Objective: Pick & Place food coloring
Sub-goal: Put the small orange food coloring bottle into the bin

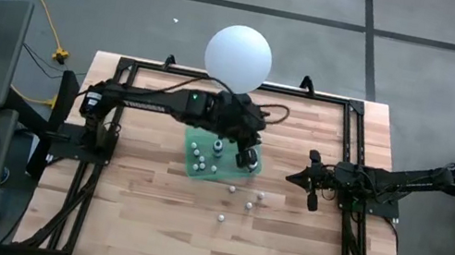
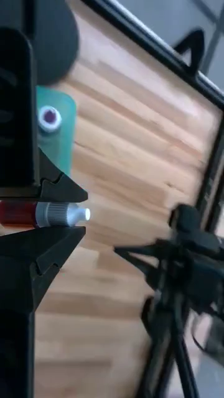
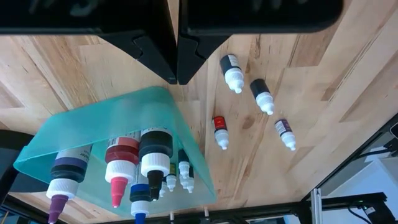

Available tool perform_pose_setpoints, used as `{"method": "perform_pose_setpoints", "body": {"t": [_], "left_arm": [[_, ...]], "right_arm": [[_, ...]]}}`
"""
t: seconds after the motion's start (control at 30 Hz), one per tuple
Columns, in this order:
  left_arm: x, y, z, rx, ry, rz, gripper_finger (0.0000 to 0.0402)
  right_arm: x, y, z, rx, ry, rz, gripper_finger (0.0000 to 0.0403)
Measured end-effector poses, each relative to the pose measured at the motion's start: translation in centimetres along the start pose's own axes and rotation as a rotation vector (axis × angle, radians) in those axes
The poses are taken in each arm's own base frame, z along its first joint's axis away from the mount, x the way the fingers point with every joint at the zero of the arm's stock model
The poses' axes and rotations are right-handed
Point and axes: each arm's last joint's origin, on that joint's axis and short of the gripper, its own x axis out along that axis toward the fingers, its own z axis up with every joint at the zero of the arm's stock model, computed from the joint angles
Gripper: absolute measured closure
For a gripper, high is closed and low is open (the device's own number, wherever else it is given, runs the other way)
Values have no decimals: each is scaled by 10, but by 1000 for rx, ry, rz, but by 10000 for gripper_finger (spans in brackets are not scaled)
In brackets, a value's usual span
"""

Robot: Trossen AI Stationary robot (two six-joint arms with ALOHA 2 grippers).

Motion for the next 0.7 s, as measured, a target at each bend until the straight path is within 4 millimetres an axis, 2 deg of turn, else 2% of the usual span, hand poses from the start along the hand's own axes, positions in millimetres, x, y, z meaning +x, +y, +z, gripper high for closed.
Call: {"method": "perform_pose_setpoints", "body": {"t": [0.23,0.33,0.53,0.7], "left_arm": [[0,8,11,-11,-72,-66,362],[-8,11,20,-11,-142,-106,362],[-26,8,51,-18,-448,-292,362],[-27,2,65,2,-659,-399,362]], "right_arm": [[0,0,0,0,0,0,400],[0,0,0,0,0,0,400],[0,0,0,0,1,0,400],[0,0,0,0,0,-1,400]]}}
